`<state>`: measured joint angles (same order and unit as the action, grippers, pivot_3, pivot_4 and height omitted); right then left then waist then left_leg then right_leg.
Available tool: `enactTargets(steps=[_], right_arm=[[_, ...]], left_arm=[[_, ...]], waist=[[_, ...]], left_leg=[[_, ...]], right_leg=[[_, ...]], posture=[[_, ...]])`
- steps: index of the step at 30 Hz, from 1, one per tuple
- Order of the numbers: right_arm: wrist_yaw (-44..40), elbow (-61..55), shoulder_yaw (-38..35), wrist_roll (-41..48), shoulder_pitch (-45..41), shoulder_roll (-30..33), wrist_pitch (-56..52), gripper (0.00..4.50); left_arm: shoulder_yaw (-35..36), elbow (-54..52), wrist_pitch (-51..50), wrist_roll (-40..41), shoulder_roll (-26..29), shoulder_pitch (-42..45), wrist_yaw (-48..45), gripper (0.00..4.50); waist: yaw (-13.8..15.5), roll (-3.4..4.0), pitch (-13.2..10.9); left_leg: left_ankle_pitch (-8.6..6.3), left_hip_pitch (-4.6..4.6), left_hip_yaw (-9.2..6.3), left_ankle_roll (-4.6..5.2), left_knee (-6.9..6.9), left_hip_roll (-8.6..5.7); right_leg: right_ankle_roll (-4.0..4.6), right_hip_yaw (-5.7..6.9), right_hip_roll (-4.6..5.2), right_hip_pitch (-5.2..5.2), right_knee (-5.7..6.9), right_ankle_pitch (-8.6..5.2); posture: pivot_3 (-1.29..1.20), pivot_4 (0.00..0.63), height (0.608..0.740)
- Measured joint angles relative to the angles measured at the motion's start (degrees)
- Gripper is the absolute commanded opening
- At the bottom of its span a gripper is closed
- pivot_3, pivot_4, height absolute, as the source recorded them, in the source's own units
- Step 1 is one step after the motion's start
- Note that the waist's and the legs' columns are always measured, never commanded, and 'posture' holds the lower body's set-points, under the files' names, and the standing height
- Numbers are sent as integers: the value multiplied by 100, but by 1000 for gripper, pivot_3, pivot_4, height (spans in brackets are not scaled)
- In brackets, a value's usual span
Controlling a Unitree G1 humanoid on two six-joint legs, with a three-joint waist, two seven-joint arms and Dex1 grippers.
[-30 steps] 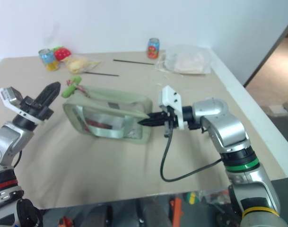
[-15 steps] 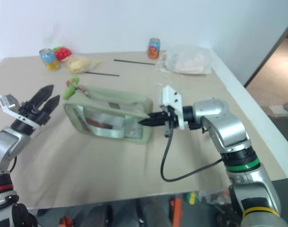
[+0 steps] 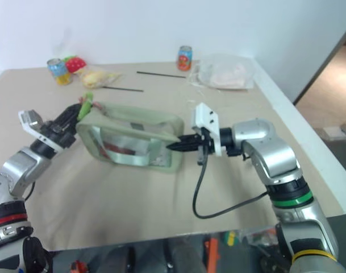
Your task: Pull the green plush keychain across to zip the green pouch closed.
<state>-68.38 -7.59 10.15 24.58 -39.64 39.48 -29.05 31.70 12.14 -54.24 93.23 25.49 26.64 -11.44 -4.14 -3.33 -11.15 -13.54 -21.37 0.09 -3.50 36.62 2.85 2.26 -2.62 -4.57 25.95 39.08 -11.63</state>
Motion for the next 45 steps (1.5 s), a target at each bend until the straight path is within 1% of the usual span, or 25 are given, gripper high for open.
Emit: enactTargets(steps=[3, 4, 10, 15, 19, 22, 24, 26, 27, 35, 36, 43, 45], right_arm=[[1, -2, -3, 0, 4, 0, 0, 0], [1, -2, -3, 0, 6, 0, 0, 0], [-8, -1, -3, -2, 10, 0, 6, 0], [-27, 2, -3, -8, 9, 1, 22, 0], [-30, 3, -3, -10, 6, 0, 23, 0], [-28, 3, -1, -11, 1, 0, 22, 0], [-25, 3, -2, -11, 0, 0, 22, 0], [-20, 3, -2, -11, 0, 0, 21, 0], [-16, 3, -2, -11, 0, 0, 21, 0], [-3, 3, -1, -15, 0, 0, 16, 0], [-3, 3, -2, -15, 0, 0, 17, 0], [-4, 3, -1, -16, -6, -1, 17, 0], [-8, -1, 11, -14, -22, -21, 17, 0]], left_arm=[[1, 14, -5, 3, 2, 1, -36, 68], [2, 14, -10, 6, 2, 2, -37, 7], [38, -39, -14, 154, 5, 48, -33, 7], [2, -653, 43, 484, 2, 291, -3, 7], [-330, -1213, 7, 600, 24, 511, 133, 7], [-616, -1321, -82, 486, 133, 486, 233, 7], [-735, -1342, -122, 369, 237, 410, 261, 690], [-735, -1340, -116, 316, 255, 276, 337, 1197], [-735, -1337, -106, 292, 255, 244, 361, 1634], [-509, -1118, 131, 337, 348, 218, 645, 4297], [-497, -1093, 130, 333, 390, 181, 689, 4446], [-457, -1095, 165, 365, 417, 107, 850, 4446], [-379, -1269, 5, 290, 885, -309, 330, 4446]], waist=[[1, 0, 0], [1, 0, 0], [1, -1, 0], [1, -1, -1], [1, -1, -1], [0, -1, -1], [-1, -1, -1], [0, -1, -1], [2, -1, -1], [9, -1, -1], [9, -1, -1], [10, -1, -1], [-44, -2, -3]], left_leg=[[0, 0, 0, 0, 0, 0], [0, 0, 0, -1, 0, 0], [0, -1, -1, -1, 0, 0], [1, -2, -1, -4, 0, 0], [1, 0, 1, -6, -1, -2], [2, 2, -1, -7, -4, -1], [2, 4, -1, -8, -7, -1], [2, 4, -1, -8, -8, -1], [3, 3, -2, -8, -8, -1], [4, 6, -1, -10, -6, -8], [4, 6, 0, -10, -7, -7], [5, 6, -2, -11, -6, -7], [2, 7, 2, -15, -13, 0]], right_leg=[[0, 0, 1, 0, 0, 0], [0, 0, 1, 0, 0, 0], [0, 1, 0, 0, -1, 0], [0, 0, 2, 0, -2, 0], [-1, -2, 3, -1, -2, 0], [0, -2, 0, 0, -2, 0], [0, -2, -1, 0, -2, 0], [0, -1, -1, 0, -2, 0], [0, -1, 0, 0, -2, 0], [-1, -3, 7, -4, -2, 0], [-1, -3, 7, -4, -2, 0], [-1, -2, 6, -4, -3, 0], [3, -11, -4, 3, -3, -2]], posture=[[0, 150, 740], [0, 150, 740], [0, 150, 740], [0, 150, 740], [0, 150, 740], [0, 150, 740], [0, 150, 740], [0, 150, 740], [0, 150, 740], [0, 150, 740], [0, 150, 740], [0, 150, 740], [0, 150, 740]])
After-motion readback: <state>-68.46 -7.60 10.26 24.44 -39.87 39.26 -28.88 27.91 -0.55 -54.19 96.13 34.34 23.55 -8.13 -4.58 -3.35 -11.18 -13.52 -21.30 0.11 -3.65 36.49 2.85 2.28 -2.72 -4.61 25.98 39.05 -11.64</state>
